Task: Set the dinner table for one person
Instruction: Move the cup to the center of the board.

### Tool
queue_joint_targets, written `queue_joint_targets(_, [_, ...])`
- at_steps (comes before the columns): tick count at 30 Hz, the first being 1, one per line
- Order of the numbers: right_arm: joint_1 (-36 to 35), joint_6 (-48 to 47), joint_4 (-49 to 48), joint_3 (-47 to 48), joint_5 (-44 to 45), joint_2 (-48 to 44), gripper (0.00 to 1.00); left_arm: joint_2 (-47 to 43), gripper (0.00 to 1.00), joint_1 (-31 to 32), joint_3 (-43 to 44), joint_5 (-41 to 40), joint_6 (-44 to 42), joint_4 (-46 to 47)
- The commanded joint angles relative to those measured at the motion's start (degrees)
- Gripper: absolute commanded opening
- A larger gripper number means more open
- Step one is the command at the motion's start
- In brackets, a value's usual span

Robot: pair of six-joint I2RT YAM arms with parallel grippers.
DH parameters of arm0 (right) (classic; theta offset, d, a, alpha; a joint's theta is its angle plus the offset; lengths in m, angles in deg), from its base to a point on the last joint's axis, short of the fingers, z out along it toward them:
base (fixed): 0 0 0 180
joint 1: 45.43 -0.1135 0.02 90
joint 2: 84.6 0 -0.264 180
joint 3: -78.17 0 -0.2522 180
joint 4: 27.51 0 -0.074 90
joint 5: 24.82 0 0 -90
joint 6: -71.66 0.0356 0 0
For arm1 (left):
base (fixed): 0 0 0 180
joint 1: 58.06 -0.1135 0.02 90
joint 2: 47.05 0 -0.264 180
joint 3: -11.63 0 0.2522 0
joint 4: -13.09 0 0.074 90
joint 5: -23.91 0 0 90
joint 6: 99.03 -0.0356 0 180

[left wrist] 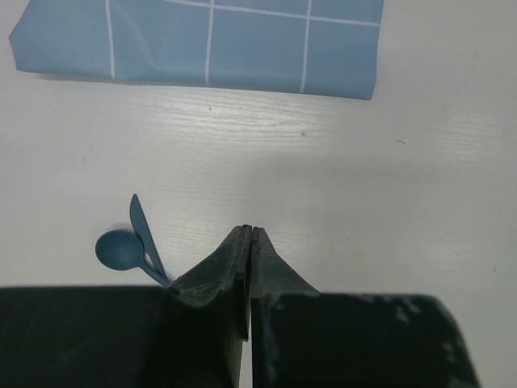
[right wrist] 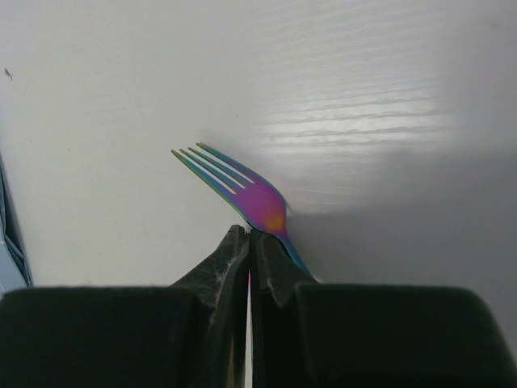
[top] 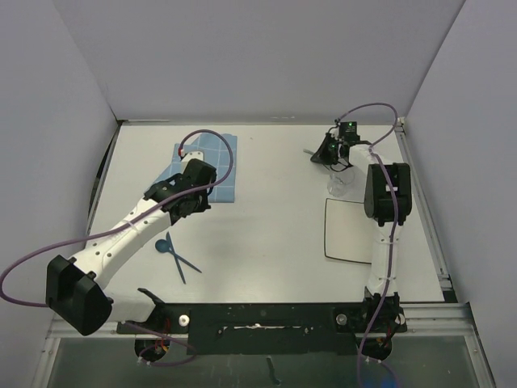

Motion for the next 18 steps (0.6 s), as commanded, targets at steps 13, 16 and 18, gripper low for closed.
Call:
queue_joint_targets(13, [4.1, -3.9, 10.4, -1.7, 7.2, -1.1, 0.0, -0.7, 0.0, -0.7, 3.8, 1.0, -1.3, 3.3])
queue_joint_targets(16, [4.1, -4.7, 10.6, -2.0, 6.7, -3.7, 0.0, -1.7, 0.0, -0.7, 4.4, 1.2, -2.0, 3.1])
queue_joint_targets(18, [4.0, -5.3, 11.4, -2.3, 5.9, -5.7, 0.0, -3.1, 0.0, -0.7, 5.5, 1.4, -2.6, 2.8])
